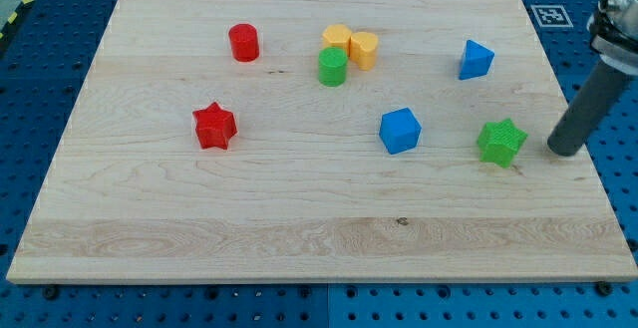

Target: Move green star into the group of blocks

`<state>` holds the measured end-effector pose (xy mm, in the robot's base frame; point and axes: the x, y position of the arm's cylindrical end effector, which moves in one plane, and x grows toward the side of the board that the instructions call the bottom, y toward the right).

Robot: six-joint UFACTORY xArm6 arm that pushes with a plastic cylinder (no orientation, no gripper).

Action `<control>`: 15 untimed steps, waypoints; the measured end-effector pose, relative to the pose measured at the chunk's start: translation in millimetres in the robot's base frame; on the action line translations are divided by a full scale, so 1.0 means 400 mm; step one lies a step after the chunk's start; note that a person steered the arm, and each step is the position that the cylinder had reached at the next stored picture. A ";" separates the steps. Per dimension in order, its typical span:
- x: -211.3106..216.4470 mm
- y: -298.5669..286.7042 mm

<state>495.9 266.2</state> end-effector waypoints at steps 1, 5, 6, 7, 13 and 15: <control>0.054 -0.011; -0.140 -0.144; -0.093 -0.099; -0.029 -0.098; -0.216 -0.391; -0.274 -0.449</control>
<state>386.3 86.6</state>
